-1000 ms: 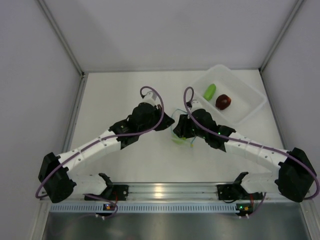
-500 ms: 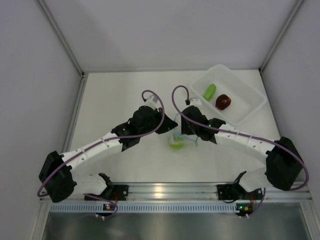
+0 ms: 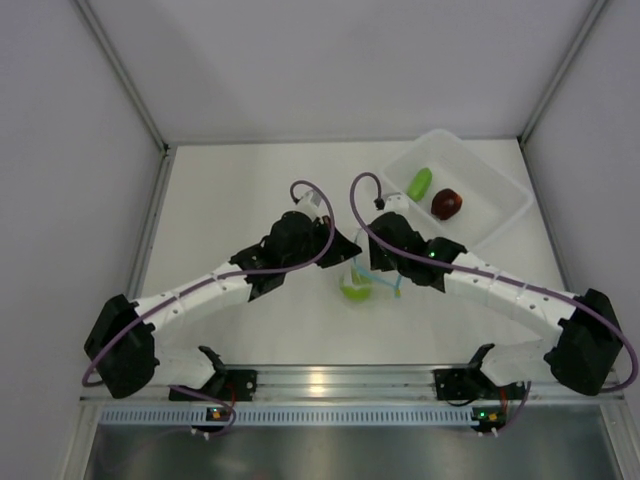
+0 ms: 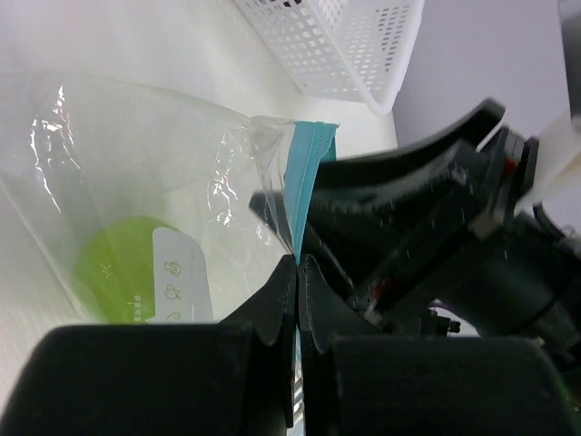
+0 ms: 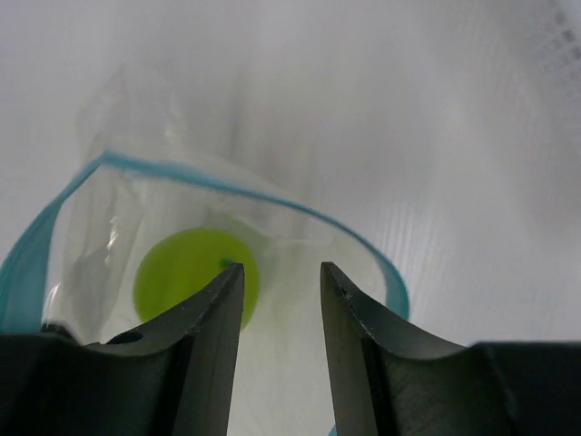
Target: Open the zip-top bag and remove the fake food
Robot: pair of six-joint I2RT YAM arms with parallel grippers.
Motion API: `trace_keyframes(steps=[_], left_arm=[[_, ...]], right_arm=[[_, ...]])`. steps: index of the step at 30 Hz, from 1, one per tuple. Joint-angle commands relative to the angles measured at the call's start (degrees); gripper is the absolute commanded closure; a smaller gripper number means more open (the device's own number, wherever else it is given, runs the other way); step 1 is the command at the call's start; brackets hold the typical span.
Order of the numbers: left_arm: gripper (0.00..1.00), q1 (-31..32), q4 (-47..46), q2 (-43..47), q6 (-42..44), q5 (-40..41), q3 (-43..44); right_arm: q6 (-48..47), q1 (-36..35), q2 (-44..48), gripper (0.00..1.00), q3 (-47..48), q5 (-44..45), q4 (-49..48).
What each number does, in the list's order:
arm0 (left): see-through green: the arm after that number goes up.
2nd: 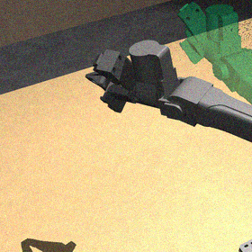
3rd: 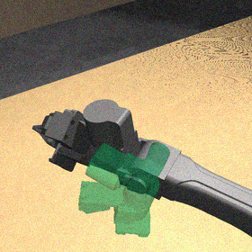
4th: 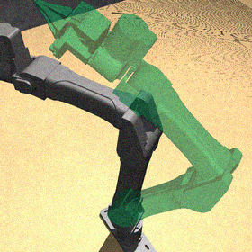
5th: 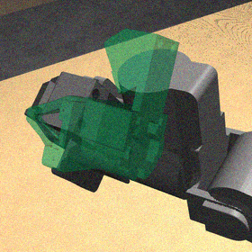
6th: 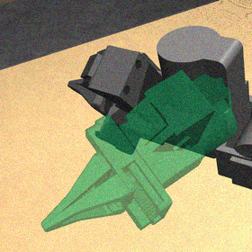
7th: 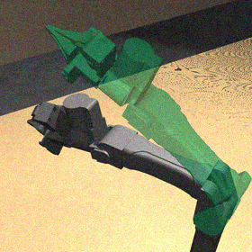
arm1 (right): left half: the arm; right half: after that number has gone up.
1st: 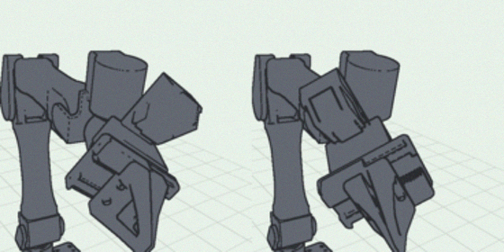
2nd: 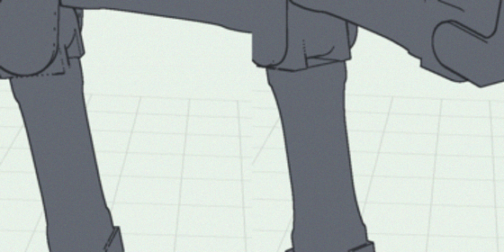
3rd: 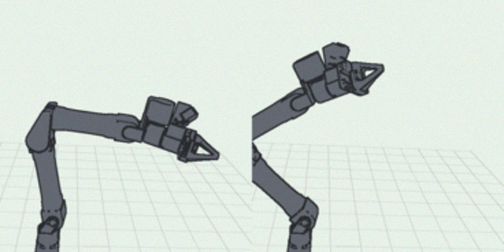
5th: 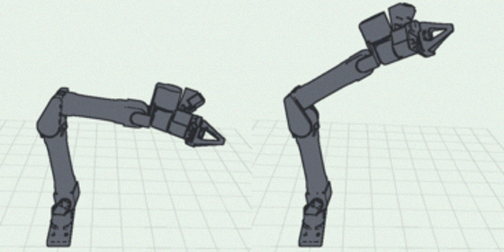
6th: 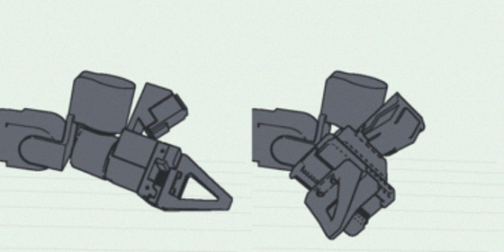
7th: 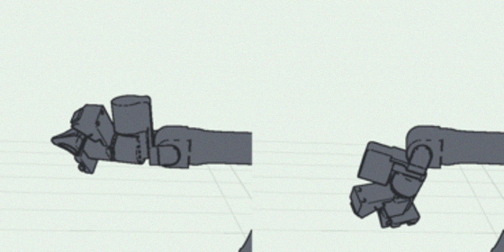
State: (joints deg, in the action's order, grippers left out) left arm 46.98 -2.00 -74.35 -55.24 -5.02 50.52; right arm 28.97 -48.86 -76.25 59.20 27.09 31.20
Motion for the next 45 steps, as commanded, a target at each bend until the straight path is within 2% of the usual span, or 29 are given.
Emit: trace_keyframes(steps=[1,4,7,12,17,21,24,31,36,39,45], left_arm=[[1.00,-0.7,-5.4,-1.4,-0.5,-2.4,2.6],[1.00,-0.9,-9.2,-1.2,-1.9,-4.7,2.4],[1.00,-1.0,-14.5,0.0,-4.5,-6.5,0.5],[1.00,-1.0,-22.4,0.9,-9.9,-6.4,-3.8],[1.00,-1.0,-26.8,1.2,-12.3,-6.3,-5.3],[1.00,-1.1,-26.8,3.1,-12.5,-5.4,-5.9],[1.00,-1.5,-26.8,4.3,-12.2,-5.3,-6.4],[1.00,-2.9,-22.4,4.2,-8.2,-6.4,-6.8],[1.00,-2.9,-19.2,1.9,-0.5,-8.2,-7.6],[1.00,-2.9,-18.8,1.4,0.4,-5.7,-9.9],[1.00,-0.5,-18.7,2.8,2.2,1.6,-13.8]], right_arm=[[0.6,-1.1,5.3,0.61,-4.3,-17.6,-15.3],[3.4,-1.1,2.5,0.62,-4.2,-18.7,-17.2],[7.2,-1.2,0.1,0.61,-4.4,-14.8,-17.9],[18.5,-1.2,-0.9,0.59,-10.9,-10.5,-27.4],[20.2,-1.4,-4.2,0.58,-14.5,-7.5,-30.1],[15.8,-1.1,-6.6,0.58,-11.9,-1.9,-20.8],[13.0,0.0,-5.2,0.59,-11.5,2.3,-17.8],[7.6,0.5,-1.4,0.59,-4.1,18.7,0.7],[3.2,0.5,0.5,0.57,-3.7,12.6,0.3],[2.9,0.7,-0.1,0.52,-4.5,3.8,-1.3],[3.6,0.7,-3.6,0.45,-7.1,-4.8,-4.9]])
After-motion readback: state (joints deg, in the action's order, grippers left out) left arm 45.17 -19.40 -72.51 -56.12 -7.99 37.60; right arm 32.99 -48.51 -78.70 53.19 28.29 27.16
